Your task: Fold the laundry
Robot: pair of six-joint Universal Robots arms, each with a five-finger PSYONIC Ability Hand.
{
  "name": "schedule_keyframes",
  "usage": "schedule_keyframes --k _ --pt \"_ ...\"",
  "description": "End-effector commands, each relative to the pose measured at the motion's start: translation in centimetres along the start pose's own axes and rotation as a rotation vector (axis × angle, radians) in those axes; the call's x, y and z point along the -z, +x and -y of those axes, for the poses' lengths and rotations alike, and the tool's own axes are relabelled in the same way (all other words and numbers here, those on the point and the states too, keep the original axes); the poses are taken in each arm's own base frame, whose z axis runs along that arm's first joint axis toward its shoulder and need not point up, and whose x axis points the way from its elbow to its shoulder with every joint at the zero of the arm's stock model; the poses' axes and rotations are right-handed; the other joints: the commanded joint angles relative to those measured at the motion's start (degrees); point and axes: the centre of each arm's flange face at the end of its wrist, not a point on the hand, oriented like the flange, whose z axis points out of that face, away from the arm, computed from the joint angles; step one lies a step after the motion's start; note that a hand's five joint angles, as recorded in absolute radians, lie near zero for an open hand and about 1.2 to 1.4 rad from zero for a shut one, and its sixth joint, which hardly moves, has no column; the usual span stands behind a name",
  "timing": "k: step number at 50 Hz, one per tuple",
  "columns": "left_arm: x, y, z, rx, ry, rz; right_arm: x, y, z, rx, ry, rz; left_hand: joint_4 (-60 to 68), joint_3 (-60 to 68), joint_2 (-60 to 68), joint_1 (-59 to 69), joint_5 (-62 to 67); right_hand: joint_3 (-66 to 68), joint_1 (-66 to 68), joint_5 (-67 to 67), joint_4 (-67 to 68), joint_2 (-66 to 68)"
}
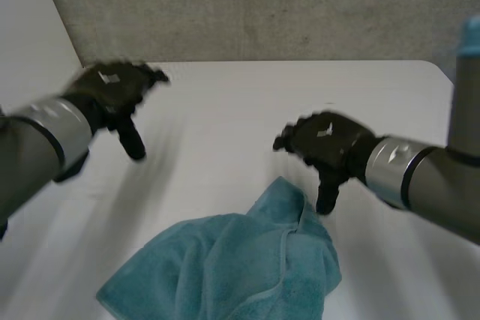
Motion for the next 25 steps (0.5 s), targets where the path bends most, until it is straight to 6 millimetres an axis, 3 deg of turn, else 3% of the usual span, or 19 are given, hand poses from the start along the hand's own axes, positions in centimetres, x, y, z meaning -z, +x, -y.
schedule_keyframes --k 1,9,18,24,25 --pt "1.1 5.9 -3.8 -0.010 -0.065 -0.261 -1.5 -0.2 -3.8 -0.042 -0.100 -0.007 0.40 -0.10 0.58 1.14 -0.45 5.73 7.26 4.81 4.69 5.29" --pt "3.3 12.5 -5.9 -0.077 0.000 -0.514 -1.6 0.3 -7.7 -0.178 -0.182 -0.033 0.57 0.06 0.75 1.30 -0.29 7.76 9.29 6.84 6.72 7.32" --pt "4.3 14.2 -7.5 -0.095 -0.046 -0.580 -1.1 -0.8 -10.3 -0.277 -0.234 0.029 1.92 1.41 2.09 2.65 1.06 5.41 6.93 4.48 4.37 4.97" --pt "4.1 14.7 -8.6 -0.160 -0.064 -0.592 -0.8 -1.6 -10.8 -0.304 -0.248 0.066 16.52 16.02 16.70 17.26 15.67 5.07 6.59 4.14 4.03 4.63" --pt "4.0 14.7 -8.7 -0.172 -0.065 -0.592 -0.7 -1.8 -10.9 -0.304 -0.247 0.072 23.55 23.04 23.72 24.28 22.69 5.07 6.59 4.14 4.03 4.63"
